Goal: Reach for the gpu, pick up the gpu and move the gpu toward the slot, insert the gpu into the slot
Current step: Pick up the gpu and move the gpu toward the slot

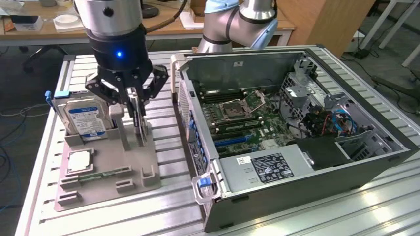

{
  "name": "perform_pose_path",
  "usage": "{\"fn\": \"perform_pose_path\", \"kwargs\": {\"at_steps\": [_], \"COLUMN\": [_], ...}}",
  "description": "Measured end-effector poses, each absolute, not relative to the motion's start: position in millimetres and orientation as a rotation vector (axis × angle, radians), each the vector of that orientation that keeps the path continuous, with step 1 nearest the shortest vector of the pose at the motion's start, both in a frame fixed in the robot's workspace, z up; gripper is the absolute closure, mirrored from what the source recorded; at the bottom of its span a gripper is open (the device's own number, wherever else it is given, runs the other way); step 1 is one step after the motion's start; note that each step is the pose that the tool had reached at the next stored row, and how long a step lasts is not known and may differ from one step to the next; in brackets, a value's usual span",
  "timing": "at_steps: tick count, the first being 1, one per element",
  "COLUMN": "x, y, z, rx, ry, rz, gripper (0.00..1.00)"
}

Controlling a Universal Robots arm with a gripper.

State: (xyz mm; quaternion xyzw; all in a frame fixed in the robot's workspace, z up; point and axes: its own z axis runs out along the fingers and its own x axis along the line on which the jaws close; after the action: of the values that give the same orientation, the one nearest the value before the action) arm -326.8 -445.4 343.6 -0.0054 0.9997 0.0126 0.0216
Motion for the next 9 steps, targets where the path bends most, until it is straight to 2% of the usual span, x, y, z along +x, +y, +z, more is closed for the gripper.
{"fn": "perform_pose_path", "kwargs": {"at_steps": [9], "x": [-327], "y": [-445], "z": [359], "rx": [-0.017], "ry": [3.098], "rz": [0.039], "gripper": [0.74]}}
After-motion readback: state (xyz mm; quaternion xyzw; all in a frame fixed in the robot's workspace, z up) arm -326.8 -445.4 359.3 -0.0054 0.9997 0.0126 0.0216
